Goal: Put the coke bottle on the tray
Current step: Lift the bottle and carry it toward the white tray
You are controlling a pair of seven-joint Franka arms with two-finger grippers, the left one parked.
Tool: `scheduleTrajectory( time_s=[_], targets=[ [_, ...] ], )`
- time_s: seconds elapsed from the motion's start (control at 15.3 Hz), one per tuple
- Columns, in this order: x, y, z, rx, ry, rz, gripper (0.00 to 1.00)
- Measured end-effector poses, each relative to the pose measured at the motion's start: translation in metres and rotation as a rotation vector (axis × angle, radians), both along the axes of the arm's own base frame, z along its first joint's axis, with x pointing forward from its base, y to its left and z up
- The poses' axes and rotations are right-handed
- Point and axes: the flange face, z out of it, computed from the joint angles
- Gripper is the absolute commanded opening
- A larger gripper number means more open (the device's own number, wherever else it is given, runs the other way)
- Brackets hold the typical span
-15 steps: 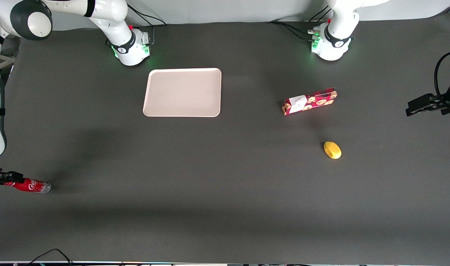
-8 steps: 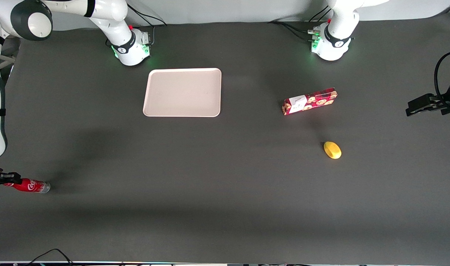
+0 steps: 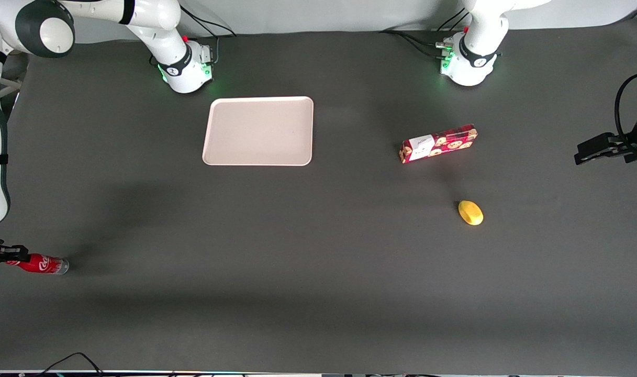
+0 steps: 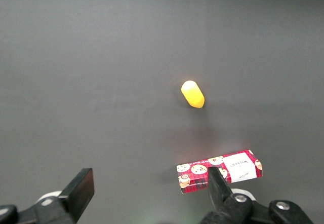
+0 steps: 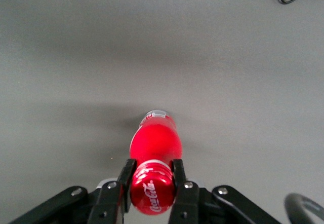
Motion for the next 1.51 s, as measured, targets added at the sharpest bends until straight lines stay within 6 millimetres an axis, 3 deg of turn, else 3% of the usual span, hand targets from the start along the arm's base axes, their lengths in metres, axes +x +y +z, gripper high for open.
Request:
scheduleTrajectory(
  time_s=[0.26,0.46,0.65,0.85,1.11,1.31,1.51],
  targets=[
    [0.011,0.020,0.019,-0.002,-0.032,-0.029,0.00],
    [0.013,0.060,0.064,0.011,-0.005,-0.086,0.00],
    [-0.003,0.119,0.120,0.020,0.044,-0.173,0.00],
    [-0.046,0.178,0.159,0.032,0.128,-0.259,0.00],
    [-0.122,0.256,0.187,0.078,0.181,-0.347,0.00],
    [-0.180,0.342,0.183,0.098,0.209,-0.393,0.00],
    [-0.230,0.419,0.156,0.095,0.193,-0.404,0.00]
  ],
)
